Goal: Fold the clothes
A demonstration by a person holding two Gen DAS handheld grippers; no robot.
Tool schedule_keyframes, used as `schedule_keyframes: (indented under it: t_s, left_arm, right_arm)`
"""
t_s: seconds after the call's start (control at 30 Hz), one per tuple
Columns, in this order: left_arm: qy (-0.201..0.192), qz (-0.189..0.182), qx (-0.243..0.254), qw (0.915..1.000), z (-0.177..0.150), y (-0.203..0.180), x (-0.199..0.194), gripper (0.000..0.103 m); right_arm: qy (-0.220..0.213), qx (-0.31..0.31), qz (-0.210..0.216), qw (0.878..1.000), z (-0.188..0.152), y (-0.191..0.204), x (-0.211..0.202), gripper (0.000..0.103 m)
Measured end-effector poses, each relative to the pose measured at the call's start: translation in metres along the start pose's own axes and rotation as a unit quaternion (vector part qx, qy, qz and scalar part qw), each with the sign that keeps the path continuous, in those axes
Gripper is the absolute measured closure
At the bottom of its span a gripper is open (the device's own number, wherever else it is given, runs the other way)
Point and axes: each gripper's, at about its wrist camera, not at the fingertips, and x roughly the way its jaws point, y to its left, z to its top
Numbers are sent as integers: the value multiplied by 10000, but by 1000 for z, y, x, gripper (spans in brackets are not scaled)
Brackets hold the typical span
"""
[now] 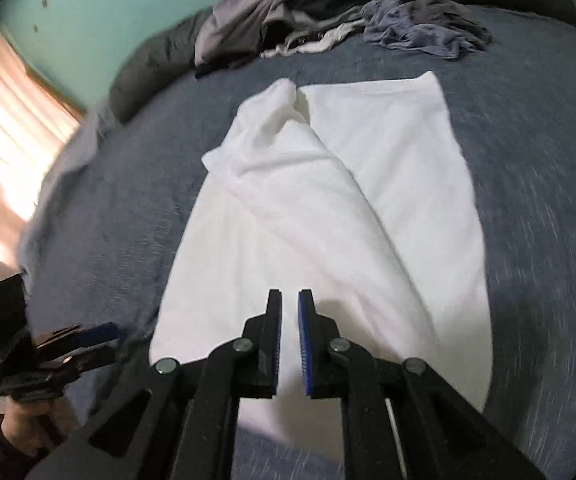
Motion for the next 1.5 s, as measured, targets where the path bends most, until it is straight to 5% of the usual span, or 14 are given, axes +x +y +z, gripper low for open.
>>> schedule_keyframes:
  t_s: [0.17,0.5,0.63,0.77,0.9,1.07,1.3,1.5]
  left_arm:
    - [-145,-56,-24,9999,0,13,-4,55]
    - [-218,-201,-92,9995,-7,28,-16,54]
    - [-231,-263,-135,9993,-6,29,-16,54]
    - [-241,-266,-116,9993,-6,29,-17,53]
    - [-254,-267,-146,9992,-6,31,-18,53]
    - [-235,-269,-184,9992,-6,33,-16,52]
    - [-212,-274,-230,9991,-5,36,-13,51]
    - [-205,-279,-258,9991,-6,39,-13,51]
  right_arm:
    - [368,-58,-364,9986,18,-5,20,94]
    - [-391,875,-1568,9830,42,-78,-30,94]
    - [-557,512,-967,9924,46,-59,-39,94]
    - [21,-319,-695,9971,47,-19,-13,94]
    - [551,-619,-859,9928,48,-5,21,94]
    - [242,-184,-883,9956,75,-23,27,94]
    - [-357,673,-2029,9762,105,-85,2,97]
    - [-591,278,-1744,9825,94,-85,-19,96]
